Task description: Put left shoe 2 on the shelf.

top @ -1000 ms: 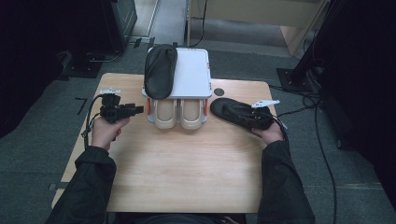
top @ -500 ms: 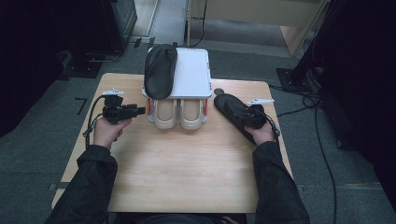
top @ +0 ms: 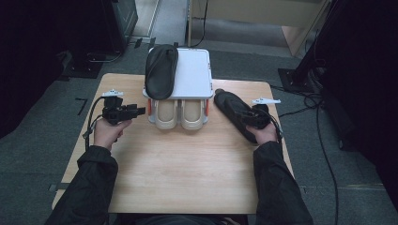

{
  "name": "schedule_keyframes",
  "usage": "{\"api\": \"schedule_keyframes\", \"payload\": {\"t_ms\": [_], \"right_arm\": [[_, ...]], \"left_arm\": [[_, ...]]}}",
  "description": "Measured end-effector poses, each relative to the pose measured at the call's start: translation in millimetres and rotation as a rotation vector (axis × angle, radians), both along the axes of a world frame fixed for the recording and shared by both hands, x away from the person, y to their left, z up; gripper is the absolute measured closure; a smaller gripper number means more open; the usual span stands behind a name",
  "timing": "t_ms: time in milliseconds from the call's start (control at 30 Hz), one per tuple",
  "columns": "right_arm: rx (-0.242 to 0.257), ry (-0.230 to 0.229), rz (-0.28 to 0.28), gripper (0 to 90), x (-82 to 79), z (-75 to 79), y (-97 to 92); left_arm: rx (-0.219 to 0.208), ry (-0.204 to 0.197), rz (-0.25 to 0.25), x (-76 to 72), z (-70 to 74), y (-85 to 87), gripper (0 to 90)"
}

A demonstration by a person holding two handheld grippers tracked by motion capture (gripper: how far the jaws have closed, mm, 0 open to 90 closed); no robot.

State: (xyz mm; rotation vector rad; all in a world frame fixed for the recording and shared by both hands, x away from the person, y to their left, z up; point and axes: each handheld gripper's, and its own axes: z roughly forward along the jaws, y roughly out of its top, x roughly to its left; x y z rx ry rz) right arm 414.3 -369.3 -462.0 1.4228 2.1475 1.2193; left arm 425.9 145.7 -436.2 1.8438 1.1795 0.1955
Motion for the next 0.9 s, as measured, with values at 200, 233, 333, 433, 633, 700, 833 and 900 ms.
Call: {"api": "schedule_keyframes", "payload": {"t_ms": [200, 233, 333, 433, 633, 700, 833, 900], "right_arm": [[-0.015, 0.008, -0.028, 77.5, -4.7, -0.1, -12.0], [-0.021, 0.014, -0.035, 78.6, -4.0, -1.4, -13.3], [-0.064, 0.024, -0.050, 80.2, -0.7, -8.2, -17.1], [-0.111, 0.059, -0.048, 80.2, 2.0, -16.9, -18.9], [-0.120, 0.091, -0.010, 81.3, 3.2, -25.6, -11.5], [-0.130, 0.090, 0.009, 81.3, 2.7, -25.2, -5.9], [-0.106, 0.103, 0.026, 81.3, 2.6, -25.7, 0.3], [-0.104, 0.109, 0.042, 81.2, 1.9, -25.5, 5.2]], "left_arm": [[0.008, 0.001, 0.005, 0.0, -1.4, 1.0, 47.1], [0.013, 0.001, 0.006, 0.0, -1.7, 1.3, 47.1], [0.015, 0.004, 0.009, 0.6, -3.4, 2.7, 47.1], [0.016, 0.004, 0.008, 0.8, -4.3, 2.5, 47.2], [0.017, 0.003, 0.006, 0.7, -5.8, 1.9, 47.2], [0.017, 0.003, 0.006, 0.8, -6.1, 1.9, 47.2], [0.020, 0.006, 0.005, 1.0, -6.7, 2.4, 47.1], [0.019, 0.003, 0.006, 1.0, -6.8, 2.8, 47.1]]}}
